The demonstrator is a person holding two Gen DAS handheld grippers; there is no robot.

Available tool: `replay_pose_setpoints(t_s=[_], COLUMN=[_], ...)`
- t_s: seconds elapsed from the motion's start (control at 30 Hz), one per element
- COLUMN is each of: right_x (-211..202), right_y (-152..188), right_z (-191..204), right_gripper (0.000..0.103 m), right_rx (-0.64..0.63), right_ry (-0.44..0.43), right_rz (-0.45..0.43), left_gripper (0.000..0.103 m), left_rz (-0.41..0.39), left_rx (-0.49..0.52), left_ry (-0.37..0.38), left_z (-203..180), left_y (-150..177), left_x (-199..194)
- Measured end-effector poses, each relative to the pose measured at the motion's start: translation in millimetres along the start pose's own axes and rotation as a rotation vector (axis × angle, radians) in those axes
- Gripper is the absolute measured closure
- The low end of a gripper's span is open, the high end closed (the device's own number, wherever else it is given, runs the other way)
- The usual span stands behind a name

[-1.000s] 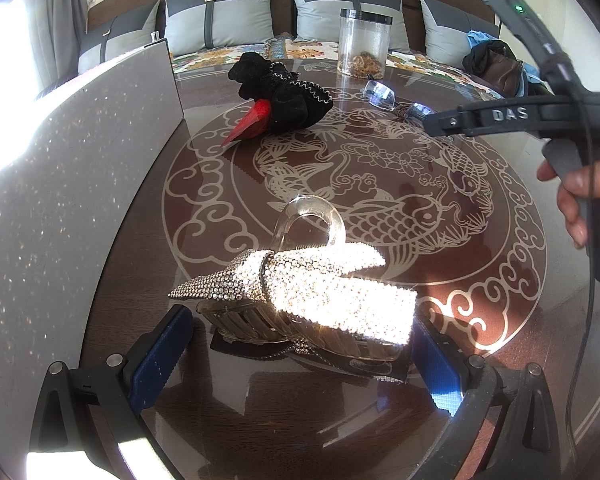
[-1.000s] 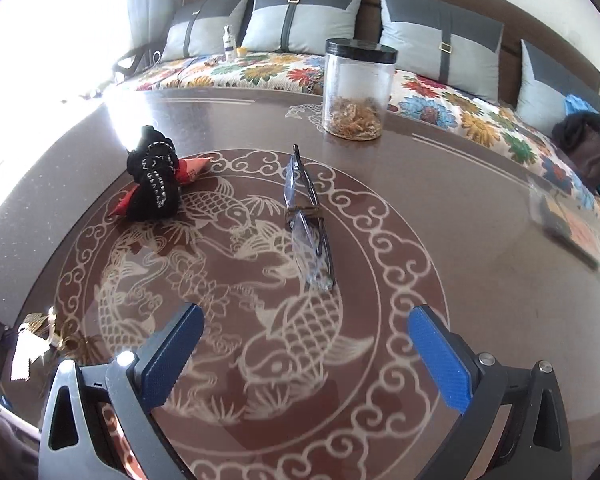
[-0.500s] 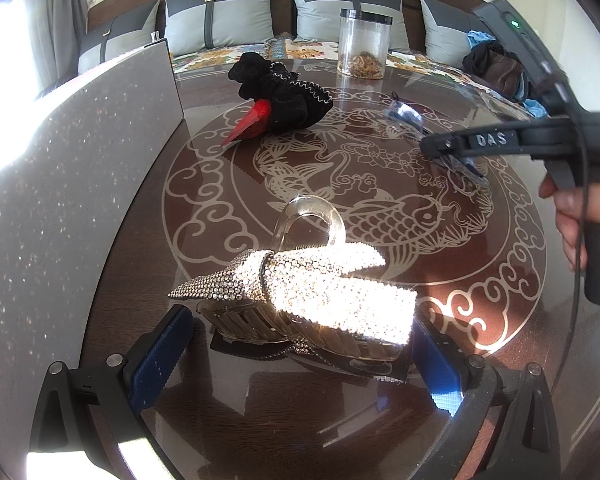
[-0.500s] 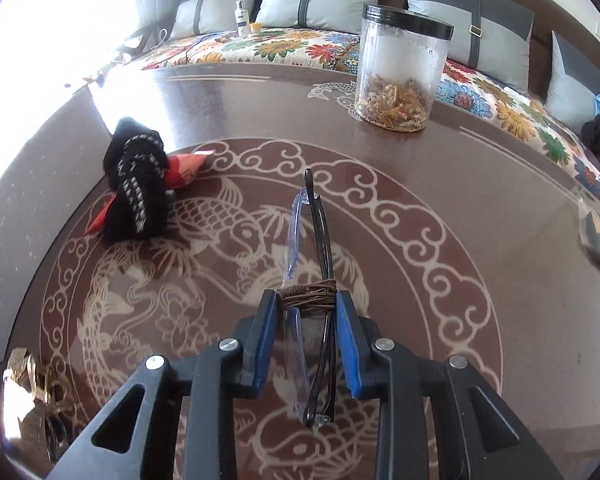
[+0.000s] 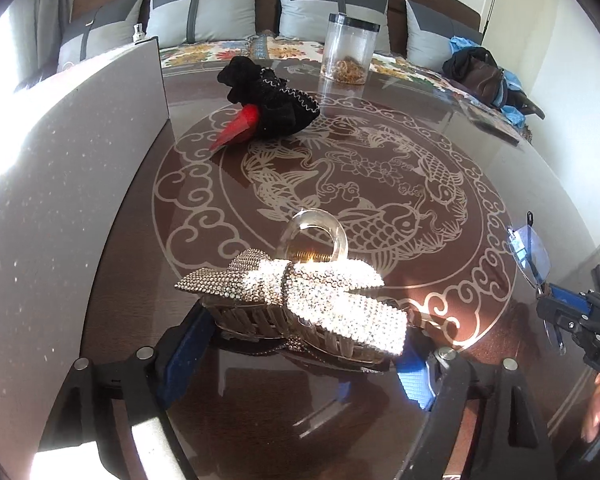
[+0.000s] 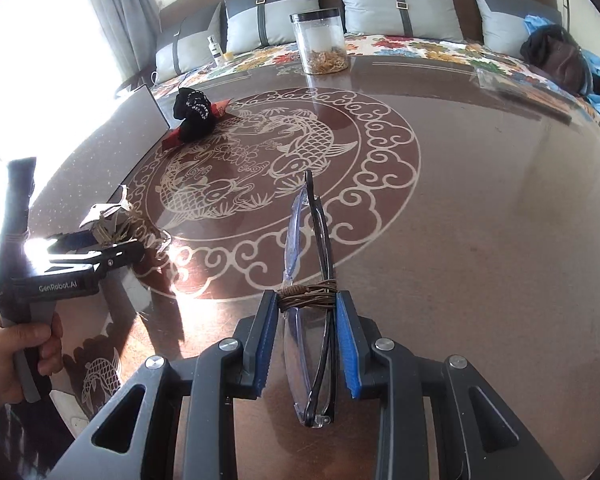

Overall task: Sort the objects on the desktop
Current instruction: 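Carry the silver bag and eyeglasses over the white cardboard tray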

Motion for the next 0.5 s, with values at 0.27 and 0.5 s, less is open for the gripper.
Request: replay_pose_setpoints(t_s=[0.27,0.5], right_x=[-48,-65], right_y=[9,19], right_z=[10,26], right_gripper=[0.073,0.073], right_rx=[-0.035,-0.046], right_ry=[0.040,0.041], right_rz=[-0.091,-0.091], left_gripper=[0.029,0.030], left_rz=[-0.101,-0.183], left_rx=[-0.031,-0.057], left_ry=[0.042,0.111], left_z=[-3,-7], left_y=[1,2], left_x=[-36,-95])
Point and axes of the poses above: each gripper's, at about its wrist camera, not at the fingertips, and x roughly the way its jaws point, z to its left, y to its underside, the point moved 10 cm from there along x, roughly the way its jaws point, and after that the axes turned 10 degrees about y, right-handed, at the moved point
